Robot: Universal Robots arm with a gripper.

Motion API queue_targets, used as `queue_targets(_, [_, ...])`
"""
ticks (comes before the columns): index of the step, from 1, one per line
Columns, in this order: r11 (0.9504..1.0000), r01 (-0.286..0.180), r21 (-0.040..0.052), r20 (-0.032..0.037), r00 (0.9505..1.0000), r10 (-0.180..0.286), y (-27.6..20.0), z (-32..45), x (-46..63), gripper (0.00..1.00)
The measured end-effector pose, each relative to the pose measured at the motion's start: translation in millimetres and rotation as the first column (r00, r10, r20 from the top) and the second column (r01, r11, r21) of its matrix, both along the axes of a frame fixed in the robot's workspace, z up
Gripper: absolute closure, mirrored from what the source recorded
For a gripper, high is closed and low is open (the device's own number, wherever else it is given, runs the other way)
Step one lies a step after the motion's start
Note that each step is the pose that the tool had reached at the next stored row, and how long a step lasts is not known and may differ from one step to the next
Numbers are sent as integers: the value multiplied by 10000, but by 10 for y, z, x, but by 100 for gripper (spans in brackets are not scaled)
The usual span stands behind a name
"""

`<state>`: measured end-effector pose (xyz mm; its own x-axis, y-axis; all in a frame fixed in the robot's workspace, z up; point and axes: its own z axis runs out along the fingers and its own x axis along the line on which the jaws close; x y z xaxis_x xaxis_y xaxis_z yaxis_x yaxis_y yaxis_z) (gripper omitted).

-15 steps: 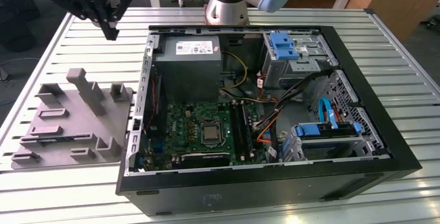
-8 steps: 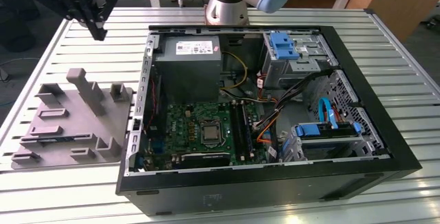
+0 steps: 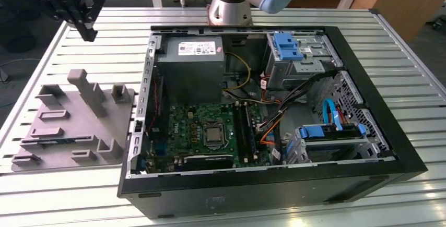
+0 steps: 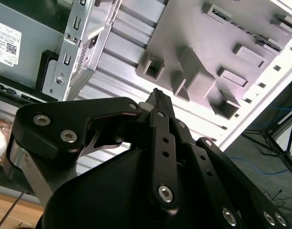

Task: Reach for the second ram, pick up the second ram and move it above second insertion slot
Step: 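Reach for the second ram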

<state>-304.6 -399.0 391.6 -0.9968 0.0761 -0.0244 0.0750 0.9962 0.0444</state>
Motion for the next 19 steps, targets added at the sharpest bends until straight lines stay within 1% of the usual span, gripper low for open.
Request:
queue_targets(15, [10000,0,0,0,10000,0,0,-7,-284,89])
queue_targets(19, [10000,0,1,2,10000,0,-3,-20,-319,89])
